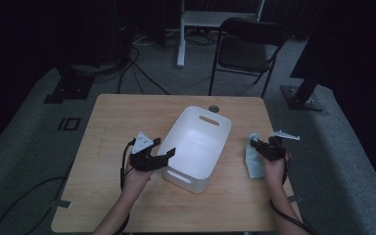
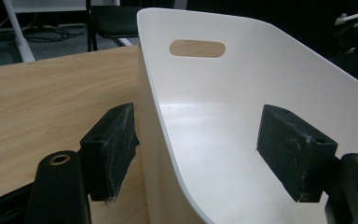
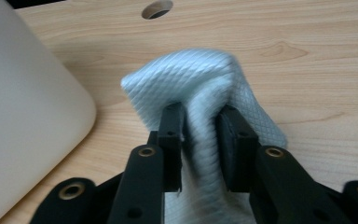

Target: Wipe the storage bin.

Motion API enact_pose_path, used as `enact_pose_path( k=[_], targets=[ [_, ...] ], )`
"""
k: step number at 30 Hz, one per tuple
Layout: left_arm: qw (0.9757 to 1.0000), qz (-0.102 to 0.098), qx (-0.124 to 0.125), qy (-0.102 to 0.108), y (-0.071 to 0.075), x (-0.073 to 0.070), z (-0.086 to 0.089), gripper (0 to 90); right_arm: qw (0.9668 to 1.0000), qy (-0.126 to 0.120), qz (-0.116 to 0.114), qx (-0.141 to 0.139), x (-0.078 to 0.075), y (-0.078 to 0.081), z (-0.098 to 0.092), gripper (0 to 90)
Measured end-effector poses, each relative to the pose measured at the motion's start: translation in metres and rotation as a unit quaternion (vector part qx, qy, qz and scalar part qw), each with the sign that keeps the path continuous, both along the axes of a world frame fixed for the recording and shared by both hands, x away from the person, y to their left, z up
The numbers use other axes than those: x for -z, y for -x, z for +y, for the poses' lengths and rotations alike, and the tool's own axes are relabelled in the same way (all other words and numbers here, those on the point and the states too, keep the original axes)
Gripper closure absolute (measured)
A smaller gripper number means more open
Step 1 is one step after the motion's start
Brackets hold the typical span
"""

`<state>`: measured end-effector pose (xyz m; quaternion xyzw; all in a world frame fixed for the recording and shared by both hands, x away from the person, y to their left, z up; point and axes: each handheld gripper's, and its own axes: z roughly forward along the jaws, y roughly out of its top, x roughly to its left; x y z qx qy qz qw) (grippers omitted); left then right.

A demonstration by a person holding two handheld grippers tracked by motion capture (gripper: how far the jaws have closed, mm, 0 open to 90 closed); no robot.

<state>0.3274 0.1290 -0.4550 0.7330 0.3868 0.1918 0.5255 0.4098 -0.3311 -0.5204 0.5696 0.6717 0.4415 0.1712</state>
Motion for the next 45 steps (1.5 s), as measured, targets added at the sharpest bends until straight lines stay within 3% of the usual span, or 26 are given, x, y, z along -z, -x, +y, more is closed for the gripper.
enact_pose_path(
  k=[2,9,12,20,23,28,32,37,45],
  targets=[
    [1.0000,0.000,-0.002,0.003,0.000,0.000,0.001,28.8,1.0000,-0.005,0.001,0.002,0.001,-0.003,-0.001,60.0],
    [0.9999,-0.001,-0.008,0.009,0.000,-0.002,0.004,24.8,0.9999,-0.007,-0.011,0.006,-0.009,-0.005,-0.002,42.2],
    [0.9999,-0.004,-0.012,0.008,0.000,-0.003,0.005,20.6,0.9998,-0.003,-0.021,-0.004,-0.014,-0.002,0.000,34.2],
    [0.9999,-0.002,-0.008,0.012,0.003,-0.005,0.012,16.8,0.9980,-0.019,-0.041,-0.044,-0.015,0.015,0.007,17.5],
    [0.9998,0.001,-0.001,0.021,0.005,-0.003,0.018,15.1,0.9968,-0.033,-0.045,-0.057,-0.014,0.021,0.008,16.6],
    [0.9997,-0.009,0.004,0.023,0.010,-0.001,0.027,14.6,0.9967,-0.011,-0.050,-0.063,-0.014,0.032,0.013,16.0],
    [0.9996,-0.016,0.003,0.024,0.015,0.000,0.035,14.6,0.9961,-0.013,-0.051,-0.071,-0.015,0.041,0.016,16.0],
    [0.9994,-0.025,-0.008,0.020,0.022,0.002,0.048,14.6,0.9955,-0.005,-0.049,-0.081,-0.012,0.052,0.020,16.0],
    [0.9993,-0.012,-0.033,0.010,0.031,0.014,0.070,14.6,0.9942,-0.005,-0.046,-0.097,-0.006,0.068,0.022,16.0]
  ],
)
